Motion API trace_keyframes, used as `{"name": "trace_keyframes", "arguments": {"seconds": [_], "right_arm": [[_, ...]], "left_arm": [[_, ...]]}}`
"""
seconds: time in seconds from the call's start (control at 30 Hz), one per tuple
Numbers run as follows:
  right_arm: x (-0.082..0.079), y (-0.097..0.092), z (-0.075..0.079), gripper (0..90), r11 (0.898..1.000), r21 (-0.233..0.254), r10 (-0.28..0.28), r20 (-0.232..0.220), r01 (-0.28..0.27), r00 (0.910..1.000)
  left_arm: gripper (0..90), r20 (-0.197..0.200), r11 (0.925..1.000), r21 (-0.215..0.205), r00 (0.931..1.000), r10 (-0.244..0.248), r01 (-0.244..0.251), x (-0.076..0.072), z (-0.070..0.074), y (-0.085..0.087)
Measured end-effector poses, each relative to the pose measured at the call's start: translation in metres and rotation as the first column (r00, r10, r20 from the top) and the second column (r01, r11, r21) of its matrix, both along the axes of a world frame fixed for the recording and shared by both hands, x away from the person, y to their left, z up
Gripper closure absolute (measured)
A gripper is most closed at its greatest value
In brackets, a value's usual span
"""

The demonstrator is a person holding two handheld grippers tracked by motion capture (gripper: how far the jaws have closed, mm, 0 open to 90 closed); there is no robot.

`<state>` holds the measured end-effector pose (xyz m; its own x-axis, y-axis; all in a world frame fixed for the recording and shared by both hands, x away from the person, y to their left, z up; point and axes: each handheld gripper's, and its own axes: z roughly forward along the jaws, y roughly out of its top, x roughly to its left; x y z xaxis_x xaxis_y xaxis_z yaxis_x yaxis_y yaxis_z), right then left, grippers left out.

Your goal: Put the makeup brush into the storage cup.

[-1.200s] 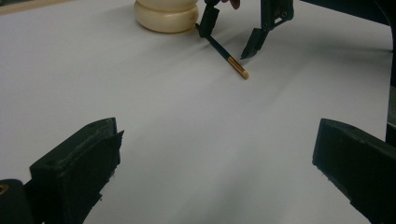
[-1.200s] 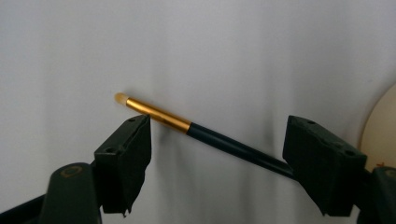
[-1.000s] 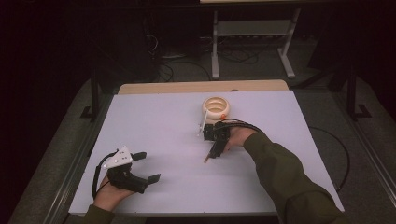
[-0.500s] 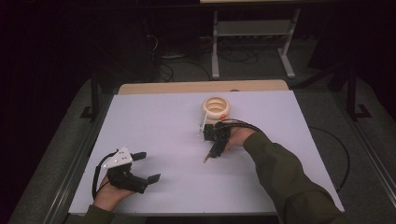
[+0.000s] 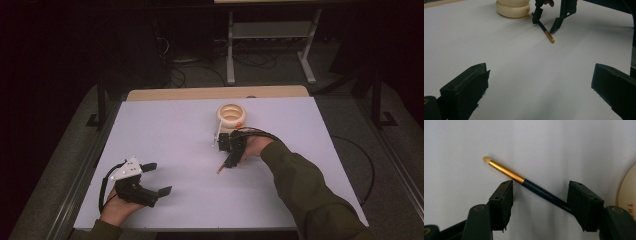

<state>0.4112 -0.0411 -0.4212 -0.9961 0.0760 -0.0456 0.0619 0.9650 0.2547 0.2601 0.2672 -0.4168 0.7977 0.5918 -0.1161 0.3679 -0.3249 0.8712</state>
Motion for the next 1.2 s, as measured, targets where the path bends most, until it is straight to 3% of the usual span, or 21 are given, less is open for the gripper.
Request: {"name": "trace_keyframes", "arguments": {"seconds": [1.2], "right_arm": [[-0.0036,0.0094,0.0039,70.2,0.998,-0.048,0.045,0.006,-0.044,0.999]], "left_arm": [[0.3,-0.004,1.0,0.0,1.0,-0.003,0.003,0.0006,-0.0006,0.0003]]}}
